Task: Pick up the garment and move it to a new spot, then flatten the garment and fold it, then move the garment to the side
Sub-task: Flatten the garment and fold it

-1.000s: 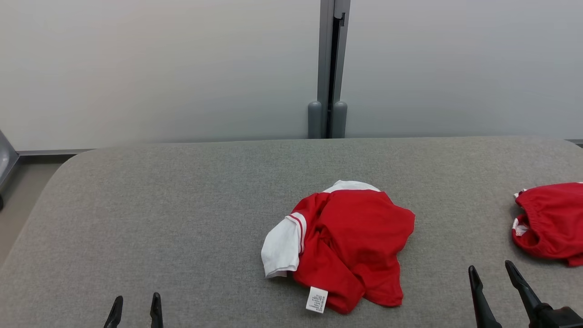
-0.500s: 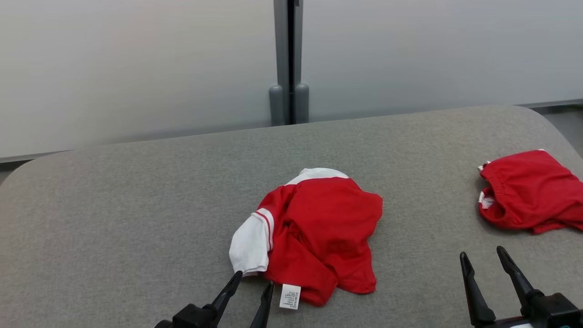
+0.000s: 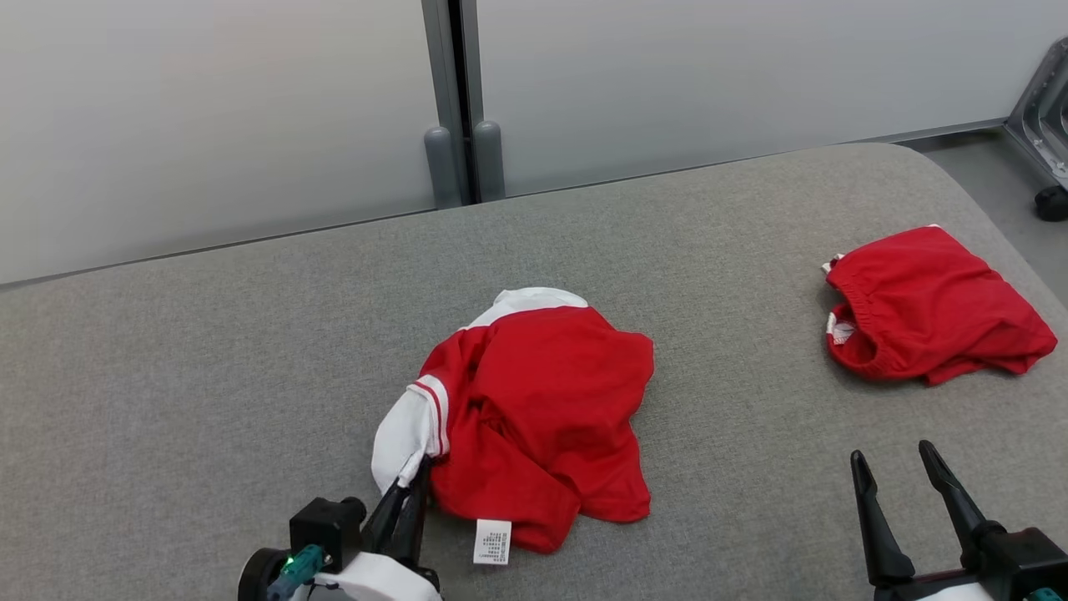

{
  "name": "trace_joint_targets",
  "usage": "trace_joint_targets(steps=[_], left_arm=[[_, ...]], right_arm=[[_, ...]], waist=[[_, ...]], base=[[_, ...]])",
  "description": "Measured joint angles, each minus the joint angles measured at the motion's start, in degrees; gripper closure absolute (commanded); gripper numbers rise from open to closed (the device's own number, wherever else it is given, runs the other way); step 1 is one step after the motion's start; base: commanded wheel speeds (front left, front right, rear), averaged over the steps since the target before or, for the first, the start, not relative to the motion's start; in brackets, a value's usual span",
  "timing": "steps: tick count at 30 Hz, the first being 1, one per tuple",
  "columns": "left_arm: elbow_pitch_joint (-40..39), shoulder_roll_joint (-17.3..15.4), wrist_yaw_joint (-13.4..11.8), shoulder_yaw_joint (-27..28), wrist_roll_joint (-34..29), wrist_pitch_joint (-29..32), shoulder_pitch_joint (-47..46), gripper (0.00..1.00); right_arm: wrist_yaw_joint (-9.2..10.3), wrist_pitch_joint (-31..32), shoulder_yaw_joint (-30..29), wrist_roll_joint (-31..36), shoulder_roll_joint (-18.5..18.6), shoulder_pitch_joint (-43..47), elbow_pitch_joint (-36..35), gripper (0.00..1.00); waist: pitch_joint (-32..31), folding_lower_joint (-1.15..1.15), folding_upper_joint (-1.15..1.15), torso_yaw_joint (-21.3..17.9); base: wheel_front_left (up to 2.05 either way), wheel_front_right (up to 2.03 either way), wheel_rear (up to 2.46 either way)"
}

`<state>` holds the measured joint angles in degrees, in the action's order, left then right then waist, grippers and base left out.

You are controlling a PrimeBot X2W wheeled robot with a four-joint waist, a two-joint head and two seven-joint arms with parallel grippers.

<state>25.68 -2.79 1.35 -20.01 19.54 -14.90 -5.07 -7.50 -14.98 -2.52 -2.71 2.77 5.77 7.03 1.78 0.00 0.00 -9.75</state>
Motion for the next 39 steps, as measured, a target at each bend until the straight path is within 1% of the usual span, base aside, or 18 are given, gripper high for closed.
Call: trace_joint_targets(steps=[3,6,12,16,19,26,29,33,36,39], left_arm=[[0.34,-0.27,0.00,1.38,0.20,-0.01,-1.17,1.00],[-1.10,-0.69,-0.24,3.96,0.90,-0.08,-1.60,1.00],[-9.99,-2.15,-0.30,9.29,1.23,-0.09,-3.53,1.00],[-14.50,-4.04,0.82,10.38,1.30,0.09,-6.42,1.00],[-18.63,-5.72,1.21,10.48,1.09,1.38,-9.01,1.00],[-29.04,-9.94,3.20,9.00,0.31,7.97,-14.38,1.00],[-31.74,-11.62,4.37,7.66,0.98,10.80,-18.22,1.00],[-32.23,-13.22,5.49,4.67,3.20,12.92,-24.35,1.00],[-30.63,-13.90,5.88,-0.20,4.38,13.68,-28.06,1.00],[-27.26,-12.23,5.92,-5.60,5.30,13.57,-29.32,1.00]], right_arm=[[0.00,0.00,-0.02,-0.29,-0.01,0.00,0.05,0.00],[0.00,0.00,-0.11,-0.40,-0.01,0.02,0.20,0.00],[0.00,0.00,-0.13,-0.57,0.01,0.09,0.43,0.00],[0.00,0.00,0.52,-0.85,-0.01,0.04,0.88,0.00],[0.00,0.00,0.98,-0.98,-0.02,-0.10,1.12,0.00],[0.00,0.00,1.46,-1.05,-0.01,-0.51,1.41,0.00],[0.00,0.00,1.47,-1.07,0.00,-0.59,1.42,0.00],[0.00,0.00,2.13,-0.98,-0.01,-1.23,1.53,0.00],[0.00,0.00,3.10,-0.96,-0.01,-2.11,1.71,0.00],[0.00,0.00,3.46,-0.98,-0.02,-2.79,1.72,0.00]], waist=[[-0.02,0.00,0.00,0.22],[-0.18,0.00,0.00,0.66],[-0.62,0.00,0.00,2.00],[-1.18,0.00,0.00,2.90],[-1.56,0.00,0.00,3.23],[-1.91,0.00,0.00,3.23],[-1.70,0.00,0.00,3.23],[-1.31,0.00,0.00,2.89],[-0.90,0.00,0.00,2.14],[-0.33,0.00,0.00,1.09]], base=[[0.00,0.00,0.00],[0.00,0.00,0.00],[0.00,0.00,0.00],[0.00,0.00,0.00],[0.00,0.00,0.00],[0.00,0.00,0.00],[0.00,0.00,0.00],[0.00,0.00,0.00],[0.00,0.00,0.00],[0.00,0.00,0.00]])
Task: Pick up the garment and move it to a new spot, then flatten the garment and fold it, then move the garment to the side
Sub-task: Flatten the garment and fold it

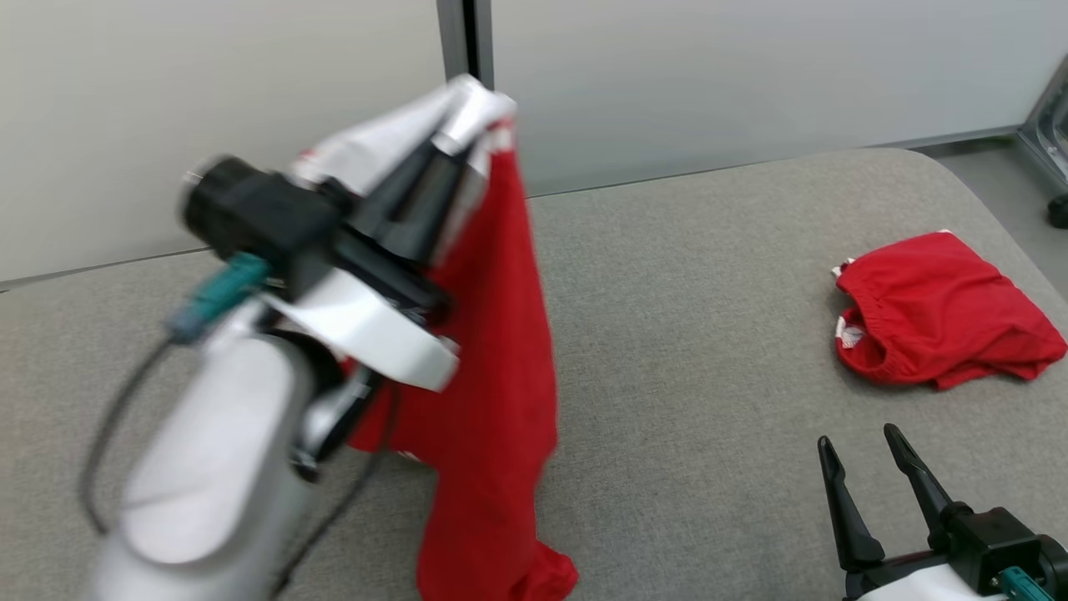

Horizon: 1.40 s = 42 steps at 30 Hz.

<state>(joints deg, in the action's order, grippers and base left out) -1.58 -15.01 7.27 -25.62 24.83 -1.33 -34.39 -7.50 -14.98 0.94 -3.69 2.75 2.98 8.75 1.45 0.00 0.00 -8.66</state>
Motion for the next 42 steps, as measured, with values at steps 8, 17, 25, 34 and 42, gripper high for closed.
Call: trace_joint_targets(steps=[8,17,25,34,42], left_arm=[[16.62,9.89,0.10,-21.17,0.51,-4.82,-0.53,1.00],[30.78,12.10,-0.18,-34.46,5.81,-11.37,-3.82,0.00],[30.32,12.28,-3.83,-38.91,12.27,-10.49,-3.27,0.00],[25.75,6.99,-10.94,-33.50,15.61,-10.70,0.58,0.00],[15.89,-8.29,-19.73,-25.38,22.60,-2.61,8.44,0.00]], right_arm=[[0.00,0.00,0.45,-0.90,0.00,-1.55,-0.03,0.00],[0.00,0.00,1.34,-2.99,-0.01,-3.62,0.49,0.00],[0.00,0.00,-1.44,-3.90,0.02,-2.17,0.34,0.00],[0.00,0.00,-2.47,-3.75,0.00,-1.38,-0.30,0.00],[0.00,0.00,-3.13,-2.94,0.03,-0.35,-1.02,0.00]], waist=[[2.88,0.00,0.00,-3.37],[6.12,0.00,0.00,-9.39],[6.99,0.00,0.00,-9.94],[5.12,0.00,0.00,-7.43],[4.11,0.00,0.00,-5.32]], base=[[0.00,0.00,0.00],[0.00,0.00,0.00],[0.00,0.00,0.00],[0.00,0.00,0.00],[0.00,0.00,0.00]])
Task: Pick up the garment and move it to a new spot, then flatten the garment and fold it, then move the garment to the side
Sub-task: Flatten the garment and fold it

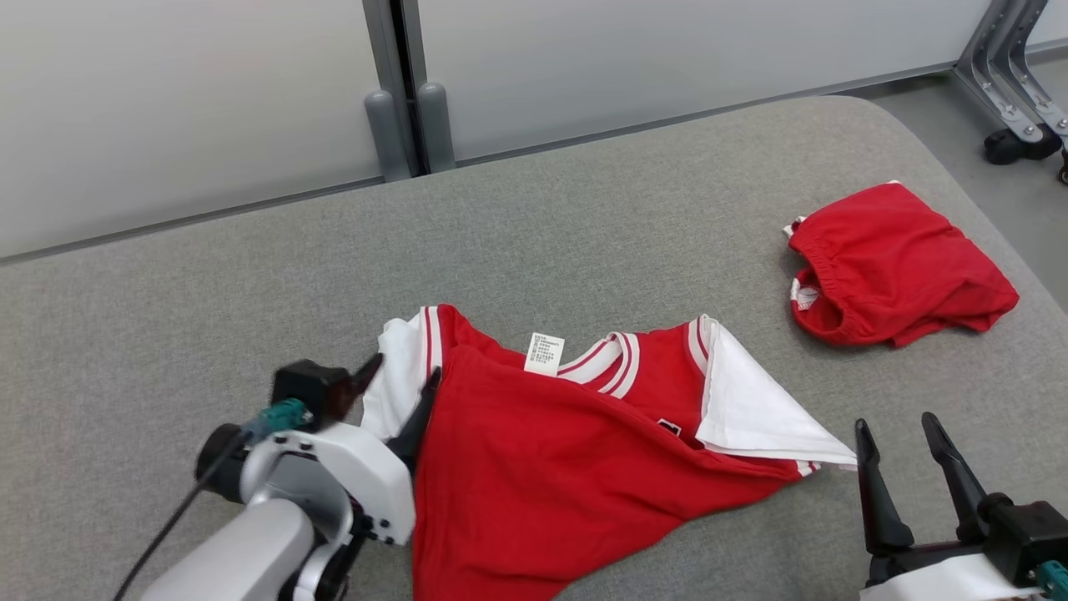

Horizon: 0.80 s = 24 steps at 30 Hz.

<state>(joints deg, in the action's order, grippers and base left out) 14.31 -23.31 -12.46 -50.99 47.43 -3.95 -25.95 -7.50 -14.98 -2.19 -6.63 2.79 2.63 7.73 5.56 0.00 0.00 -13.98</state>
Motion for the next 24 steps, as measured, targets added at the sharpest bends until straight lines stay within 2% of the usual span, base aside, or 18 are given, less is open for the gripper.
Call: trace_joint_targets(steps=[4,7,12,19,20,21,24], left_arm=[[2.27,-3.03,-1.23,2.83,2.97,3.15,-0.30,0.00],[6.42,-4.16,-0.13,2.92,4.52,6.57,-1.35,0.00],[10.73,-2.90,3.90,3.34,6.79,9.20,-4.22,0.00],[15.50,-0.48,6.82,2.94,8.94,10.50,-5.16,0.00],[16.15,-0.26,7.33,2.86,9.17,10.69,-5.37,0.96],[16.64,0.07,7.68,2.79,9.18,10.80,-5.60,1.00],[17.90,0.78,9.53,2.38,9.48,10.47,-6.27,1.00]], right_arm=[[0.00,0.00,1.30,-0.14,-0.02,-0.76,-0.10,0.00],[0.00,0.00,2.19,-0.56,-0.02,-1.71,-0.20,0.00],[0.00,0.00,2.35,-1.05,-0.01,-2.13,0.13,0.00],[0.00,0.00,2.15,-1.58,-0.01,-2.66,0.23,0.00],[0.00,0.00,2.15,-1.57,-0.02,-2.68,0.24,0.00],[0.00,0.00,2.16,-1.57,-0.02,-2.70,0.27,0.00],[0.00,0.00,2.02,-1.57,-0.01,-3.15,0.42,0.00]], waist=[[1.45,0.00,0.00,-0.09],[2.79,0.00,0.00,-0.62],[5.03,0.00,0.00,-1.97],[7.10,0.00,0.00,-3.23],[7.18,0.00,0.00,-3.25],[7.22,0.00,0.00,-3.23],[7.31,0.00,0.00,-3.13]], base=[[0.00,0.00,0.00],[0.00,0.00,0.00],[0.00,0.00,0.00],[0.00,0.00,0.00],[0.00,0.00,0.00],[0.00,0.00,0.00],[0.00,0.00,0.00]])
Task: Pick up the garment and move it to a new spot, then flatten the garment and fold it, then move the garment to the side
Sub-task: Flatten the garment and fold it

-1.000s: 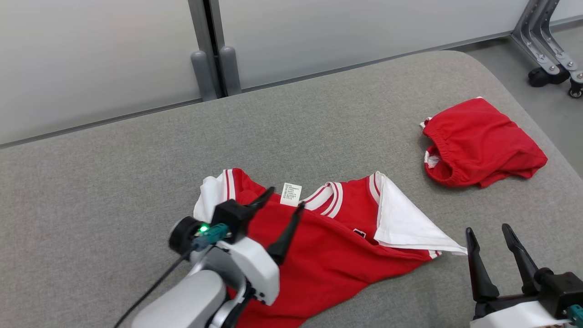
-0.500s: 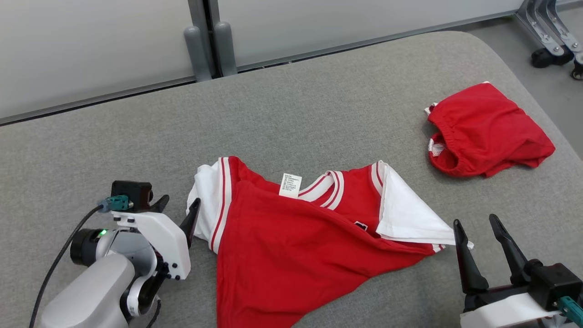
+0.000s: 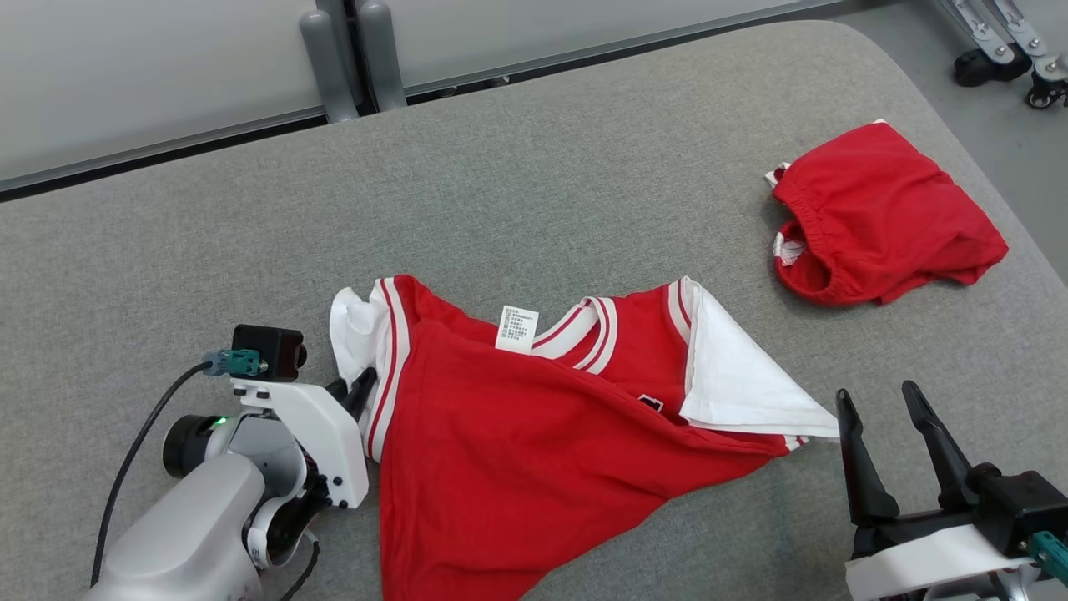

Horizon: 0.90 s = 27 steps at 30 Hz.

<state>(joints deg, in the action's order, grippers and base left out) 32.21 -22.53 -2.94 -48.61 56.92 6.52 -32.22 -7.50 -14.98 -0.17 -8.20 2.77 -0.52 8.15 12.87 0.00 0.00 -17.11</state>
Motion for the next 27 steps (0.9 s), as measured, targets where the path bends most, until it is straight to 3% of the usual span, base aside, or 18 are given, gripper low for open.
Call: trace_joint_targets(steps=[11,18,19,20,27], left_arm=[[7.14,-0.16,-2.64,2.30,-8.68,-13.37,-14.02,1.00],[15.48,1.16,0.54,1.49,-12.07,-17.41,-22.98,1.00],[17.14,1.77,1.19,1.16,-12.06,-16.81,-23.53,0.72],[18.72,2.13,1.82,0.26,-12.51,-16.06,-23.76,0.00],[26.63,4.44,1.51,0.97,-10.27,-13.57,-22.80,0.00]], right_arm=[[0.00,0.00,1.59,-0.35,-0.01,-1.70,0.13,0.00],[0.00,0.00,2.65,-0.94,0.00,-1.94,0.81,0.00],[0.00,0.00,2.68,-1.07,0.00,-1.94,0.88,0.00],[0.00,0.00,2.65,-1.48,0.00,-1.93,0.96,0.00],[0.00,0.00,0.78,-2.05,0.04,-0.16,1.01,0.00]], waist=[[1.34,0.00,0.00,-1.18],[2.33,0.00,0.00,-5.01],[2.58,0.00,0.00,-5.47],[2.84,0.00,0.00,-5.90],[2.62,0.00,0.00,-6.20]], base=[[0.00,0.00,0.00],[0.00,0.00,0.00],[0.00,0.00,0.00],[0.00,0.00,0.00],[0.00,0.00,0.00]])
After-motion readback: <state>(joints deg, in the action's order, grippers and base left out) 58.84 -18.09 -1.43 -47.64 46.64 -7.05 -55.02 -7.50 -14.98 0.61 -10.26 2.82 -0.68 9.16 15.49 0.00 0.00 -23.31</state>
